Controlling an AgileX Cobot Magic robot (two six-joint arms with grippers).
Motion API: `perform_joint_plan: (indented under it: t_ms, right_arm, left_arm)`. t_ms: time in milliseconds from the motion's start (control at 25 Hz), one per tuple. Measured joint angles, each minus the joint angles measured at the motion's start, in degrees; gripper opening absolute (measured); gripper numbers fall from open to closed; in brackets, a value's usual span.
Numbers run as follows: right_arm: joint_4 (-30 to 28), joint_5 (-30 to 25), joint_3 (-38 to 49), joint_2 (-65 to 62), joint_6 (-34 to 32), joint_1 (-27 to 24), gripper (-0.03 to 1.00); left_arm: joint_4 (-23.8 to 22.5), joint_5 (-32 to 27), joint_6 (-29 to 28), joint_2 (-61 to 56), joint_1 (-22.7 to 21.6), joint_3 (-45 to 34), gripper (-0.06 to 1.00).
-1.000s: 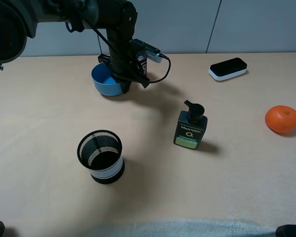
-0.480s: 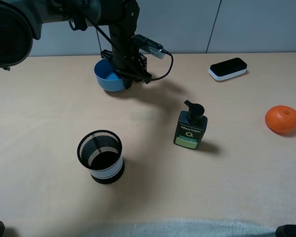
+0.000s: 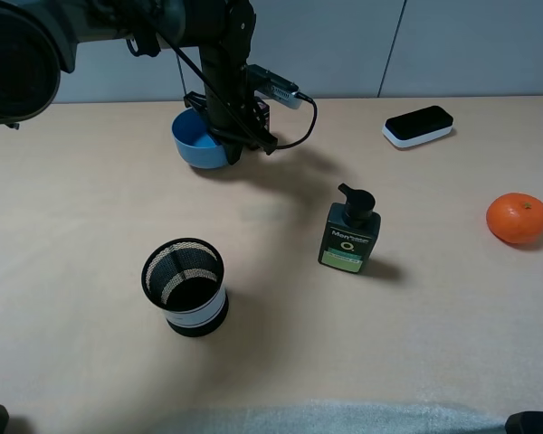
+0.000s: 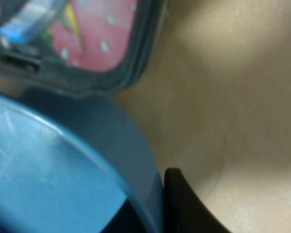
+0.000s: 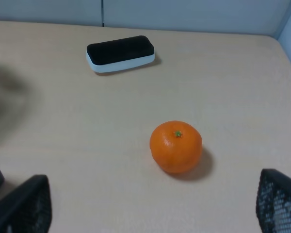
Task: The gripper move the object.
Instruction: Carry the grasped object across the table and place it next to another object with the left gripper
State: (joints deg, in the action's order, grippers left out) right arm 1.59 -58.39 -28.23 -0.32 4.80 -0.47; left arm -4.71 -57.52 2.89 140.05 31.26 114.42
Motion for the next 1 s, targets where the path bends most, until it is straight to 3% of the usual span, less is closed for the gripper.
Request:
perform_joint_plan:
  t_ms: [200,360,840,1000]
  right_arm:
    - [0.0,0.0,0.0,0.0,0.0,0.0,0.64]
    - [0.0,0.0,0.0,0.0,0.0,0.0,0.64]
    - [0.0,0.0,0.0,0.0,0.0,0.0,0.64]
    - [0.0,0.0,0.0,0.0,0.0,0.0,0.64]
  left_arm:
    - [0.0,-0.3,0.1,0.0,0.0,0.0,0.03]
    - [-0.1,-0.5,0.2,0.0,0.0,0.0,0.10]
    - [-0.1,-2.0,0.1,0.0,0.0,0.0,0.57]
    - [-0.3,-2.1,-1.2,0.0,0.0,0.0,0.69]
